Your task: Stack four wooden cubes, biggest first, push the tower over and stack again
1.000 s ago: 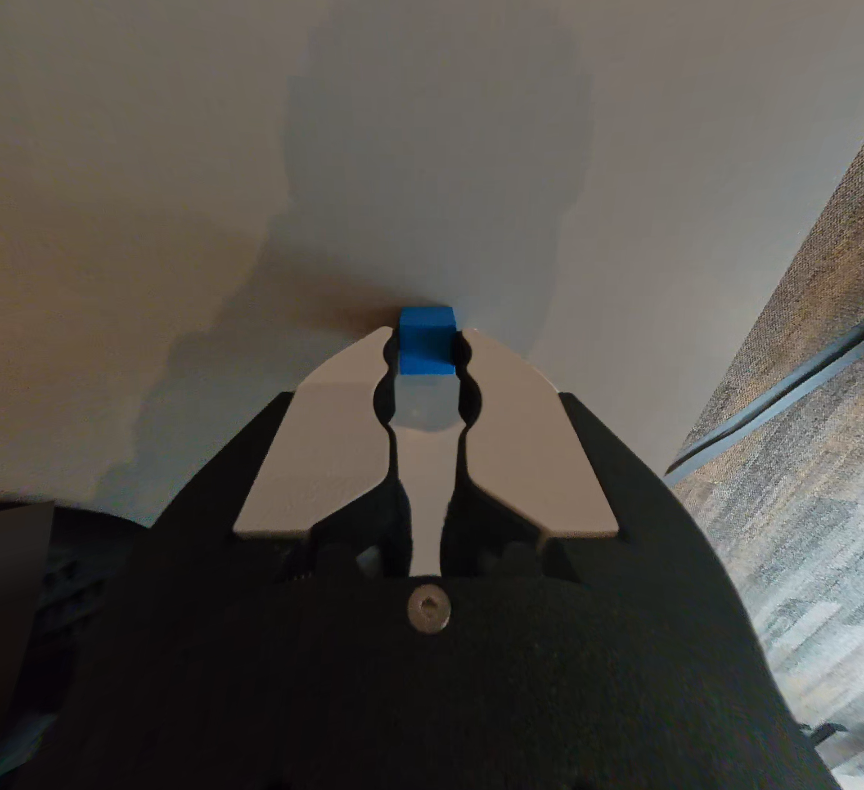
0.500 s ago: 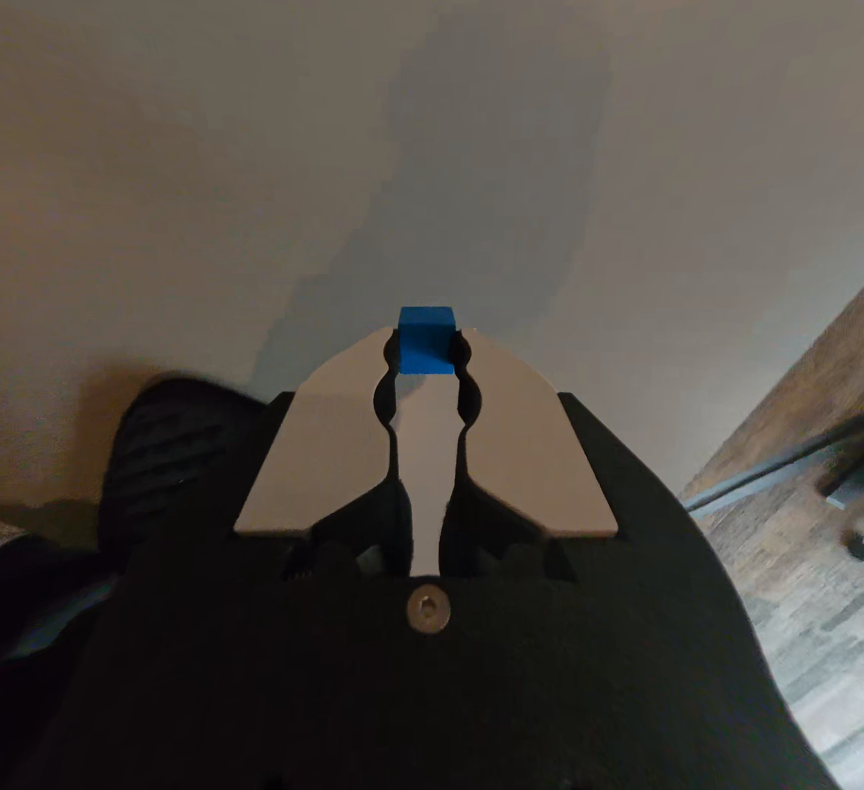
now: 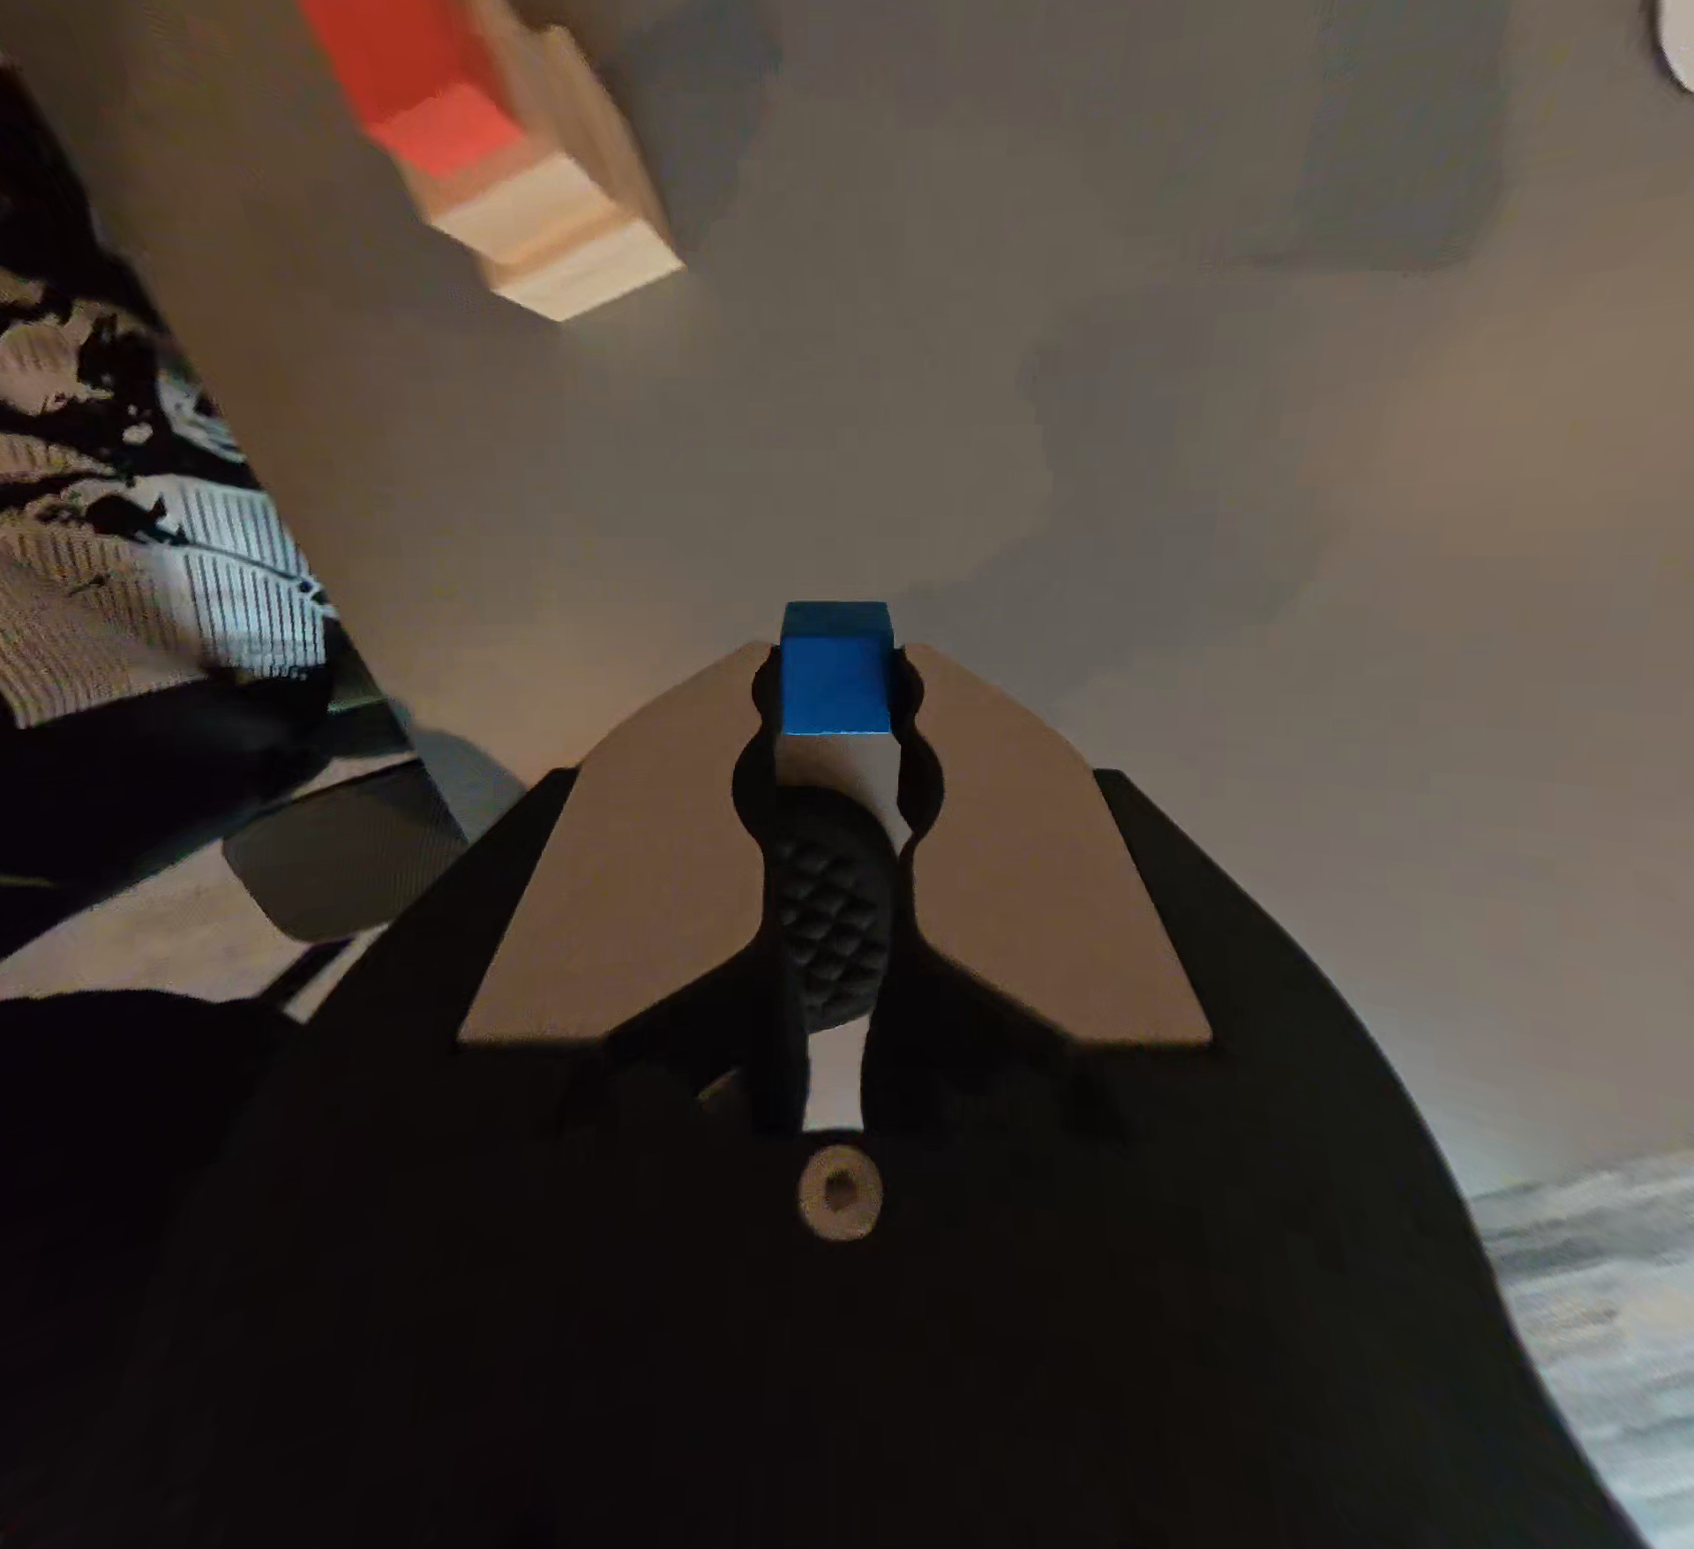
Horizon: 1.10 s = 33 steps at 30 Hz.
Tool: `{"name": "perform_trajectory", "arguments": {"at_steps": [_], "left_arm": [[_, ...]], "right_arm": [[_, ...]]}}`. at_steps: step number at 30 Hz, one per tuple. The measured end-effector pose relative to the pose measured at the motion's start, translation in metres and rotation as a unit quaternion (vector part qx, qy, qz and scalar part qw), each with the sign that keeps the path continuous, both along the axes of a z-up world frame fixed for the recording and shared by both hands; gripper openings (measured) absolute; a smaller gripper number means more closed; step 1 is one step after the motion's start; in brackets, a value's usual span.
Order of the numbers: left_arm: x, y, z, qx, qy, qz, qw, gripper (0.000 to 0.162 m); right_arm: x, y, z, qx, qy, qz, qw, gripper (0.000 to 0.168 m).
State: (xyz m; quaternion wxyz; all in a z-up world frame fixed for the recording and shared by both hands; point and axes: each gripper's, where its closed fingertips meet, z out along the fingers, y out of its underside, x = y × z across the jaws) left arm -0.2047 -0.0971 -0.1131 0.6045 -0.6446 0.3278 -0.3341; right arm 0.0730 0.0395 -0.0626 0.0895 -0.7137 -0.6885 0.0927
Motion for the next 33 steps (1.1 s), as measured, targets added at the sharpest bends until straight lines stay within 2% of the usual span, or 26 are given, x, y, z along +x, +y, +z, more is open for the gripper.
{"name": "perform_trajectory", "arguments": {"at_steps": [7, 16, 23, 33], "left_arm": [[0.000, 0.000, 0.000, -0.001, 0.001, -0.002, 1.000, 0.105], [0.001, -0.001, -0.001, 0.000, 0.005, -0.004, 1.000, 0.105], [0.002, -0.001, -0.001, 0.000, 0.007, -0.006, 1.000, 0.105], [0.002, -0.002, -0.002, -0.001, 0.009, -0.007, 1.000, 0.104]], "right_arm": [[-0.052, -0.045, 0.004, 0.011, -0.012, 0.103, 0.995, 0.022], [-0.098, -0.075, -0.009, 0.033, -0.034, 0.174, 0.984, 0.022], [-0.118, -0.084, -0.019, 0.040, -0.044, 0.195, 0.979, 0.022], [-0.120, -0.083, -0.031, 0.039, -0.061, 0.194, 0.978, 0.022]]}}
